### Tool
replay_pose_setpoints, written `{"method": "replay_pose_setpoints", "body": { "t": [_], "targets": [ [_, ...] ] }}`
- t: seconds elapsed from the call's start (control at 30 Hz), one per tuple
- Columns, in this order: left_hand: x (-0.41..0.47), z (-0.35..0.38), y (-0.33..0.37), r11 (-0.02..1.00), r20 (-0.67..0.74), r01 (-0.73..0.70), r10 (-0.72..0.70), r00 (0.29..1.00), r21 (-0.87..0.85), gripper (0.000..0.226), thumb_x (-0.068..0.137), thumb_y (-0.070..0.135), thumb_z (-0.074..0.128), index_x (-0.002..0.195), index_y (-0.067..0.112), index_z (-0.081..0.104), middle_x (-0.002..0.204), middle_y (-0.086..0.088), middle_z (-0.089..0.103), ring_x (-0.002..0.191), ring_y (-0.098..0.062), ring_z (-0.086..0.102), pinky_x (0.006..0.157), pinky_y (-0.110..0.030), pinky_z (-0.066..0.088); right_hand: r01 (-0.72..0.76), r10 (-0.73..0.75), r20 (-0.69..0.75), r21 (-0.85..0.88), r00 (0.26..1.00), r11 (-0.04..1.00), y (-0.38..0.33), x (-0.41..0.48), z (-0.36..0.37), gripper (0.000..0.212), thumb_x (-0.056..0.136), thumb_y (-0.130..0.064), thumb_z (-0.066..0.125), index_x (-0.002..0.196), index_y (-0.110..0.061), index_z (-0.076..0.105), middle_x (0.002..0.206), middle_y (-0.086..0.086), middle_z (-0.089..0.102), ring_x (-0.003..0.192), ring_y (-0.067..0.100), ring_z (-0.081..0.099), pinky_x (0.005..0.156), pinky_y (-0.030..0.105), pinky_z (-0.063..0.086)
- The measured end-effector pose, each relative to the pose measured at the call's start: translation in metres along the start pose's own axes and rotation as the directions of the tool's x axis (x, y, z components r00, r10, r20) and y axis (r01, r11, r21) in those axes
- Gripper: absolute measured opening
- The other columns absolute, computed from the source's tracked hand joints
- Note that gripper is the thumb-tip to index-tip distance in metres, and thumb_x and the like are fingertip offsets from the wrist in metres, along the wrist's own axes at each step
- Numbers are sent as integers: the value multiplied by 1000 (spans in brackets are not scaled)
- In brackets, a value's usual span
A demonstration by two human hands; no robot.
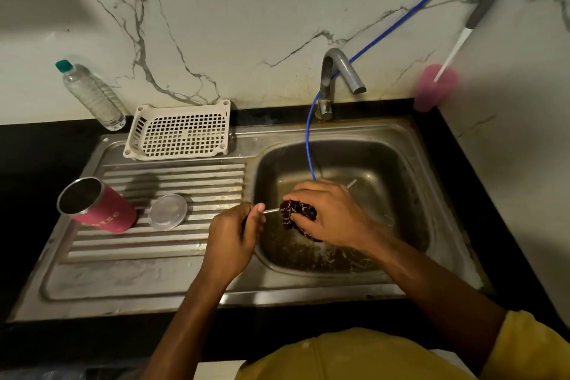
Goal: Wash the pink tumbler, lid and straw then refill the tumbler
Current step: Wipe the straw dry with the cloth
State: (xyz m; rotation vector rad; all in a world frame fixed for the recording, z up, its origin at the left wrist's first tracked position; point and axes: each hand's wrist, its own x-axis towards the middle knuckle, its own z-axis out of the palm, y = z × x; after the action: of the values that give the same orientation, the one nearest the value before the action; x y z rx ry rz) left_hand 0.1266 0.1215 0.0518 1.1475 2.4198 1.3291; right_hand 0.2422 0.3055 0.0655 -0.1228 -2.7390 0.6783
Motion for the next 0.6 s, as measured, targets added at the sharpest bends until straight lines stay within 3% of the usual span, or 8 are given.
{"method": "replay_pose_setpoints", "body": {
  "t": [0.17,0.27,0.4,0.6],
  "targets": [
    [14,8,11,980,-69,-163,172,983,114,36,105,36,37,77,20,53,65,11,49,54,-4,44,54,-15,30,87,-89,-16,-118,996,989,-14,19,-5,35,84,-25,72,118,-16,70,112,2,69,96,21,63,85,36,52],
    [20,7,11,957,-47,-206,220,974,206,39,106,35,34,80,16,55,68,10,47,55,-5,38,54,-12,27,127,-139,-40,-220,989,967,-12,20,-7,36,84,-26,72,118,-13,70,112,4,69,94,23,63,82,37,54],
    [25,8,9,924,2,-241,252,968,296,42,106,37,31,79,16,54,66,5,50,56,-11,40,54,-21,23,205,-213,0,-274,977,940,-4,21,-6,33,89,-28,62,116,-13,70,114,5,70,93,25,64,80,41,55],
    [39,6,5,878,23,-271,286,958,394,42,105,37,33,77,15,55,67,-3,54,60,-15,40,58,-27,25,244,-221,112,-267,969,932,16,39,-24,38,88,-27,71,124,-17,67,120,3,69,97,24,63,78,41,56]
  ]
}}
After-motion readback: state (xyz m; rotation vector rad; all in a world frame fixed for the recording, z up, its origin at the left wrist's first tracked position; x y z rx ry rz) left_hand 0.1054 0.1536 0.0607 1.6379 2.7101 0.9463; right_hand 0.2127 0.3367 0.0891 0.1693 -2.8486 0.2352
